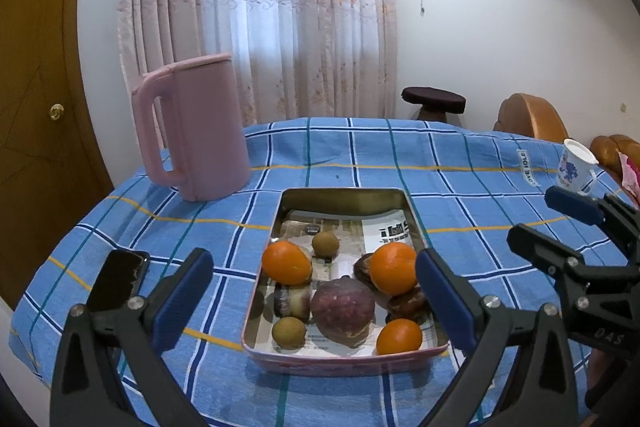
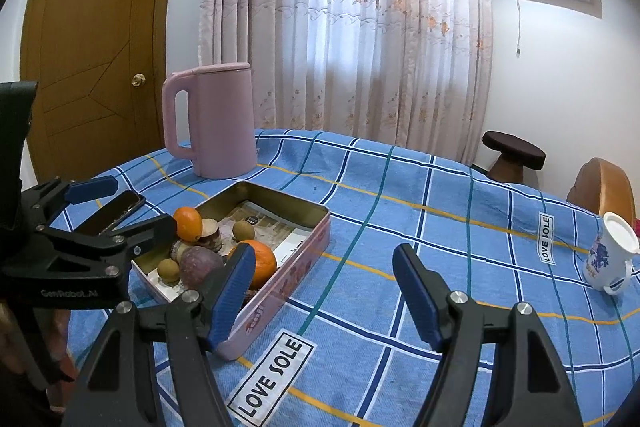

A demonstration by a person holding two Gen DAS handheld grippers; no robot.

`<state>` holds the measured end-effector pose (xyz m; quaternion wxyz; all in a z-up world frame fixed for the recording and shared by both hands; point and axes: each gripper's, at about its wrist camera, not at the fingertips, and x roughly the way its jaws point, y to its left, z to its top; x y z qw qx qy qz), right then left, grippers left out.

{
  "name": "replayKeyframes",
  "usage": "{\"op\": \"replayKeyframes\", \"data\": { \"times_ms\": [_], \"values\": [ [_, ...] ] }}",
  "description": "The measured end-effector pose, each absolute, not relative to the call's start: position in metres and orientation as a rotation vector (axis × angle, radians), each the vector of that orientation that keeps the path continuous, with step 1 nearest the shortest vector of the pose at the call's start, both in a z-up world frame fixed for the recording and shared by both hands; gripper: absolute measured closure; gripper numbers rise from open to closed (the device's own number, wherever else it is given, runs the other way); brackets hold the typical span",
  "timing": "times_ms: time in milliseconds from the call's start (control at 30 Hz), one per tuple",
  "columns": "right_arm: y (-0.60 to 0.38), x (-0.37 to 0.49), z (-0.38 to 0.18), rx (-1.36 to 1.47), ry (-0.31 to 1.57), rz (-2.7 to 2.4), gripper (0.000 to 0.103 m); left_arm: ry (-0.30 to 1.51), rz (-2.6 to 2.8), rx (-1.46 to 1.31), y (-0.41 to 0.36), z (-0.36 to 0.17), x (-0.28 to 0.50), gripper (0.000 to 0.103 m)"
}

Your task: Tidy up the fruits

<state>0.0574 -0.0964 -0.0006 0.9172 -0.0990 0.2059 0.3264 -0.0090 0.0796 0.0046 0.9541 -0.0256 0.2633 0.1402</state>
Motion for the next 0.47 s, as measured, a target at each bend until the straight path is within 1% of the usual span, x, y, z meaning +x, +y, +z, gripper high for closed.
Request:
{"op": "replayKeyframes", "data": {
  "times_ms": [467],
  "values": [
    [-0.1017, 0.06, -0.0043, -0.203, 0.433, 0.656, 0.03, 0.52, 0.266, -0.032, 0.0741, 0.006, -0.012, 0.0]
  ]
}}
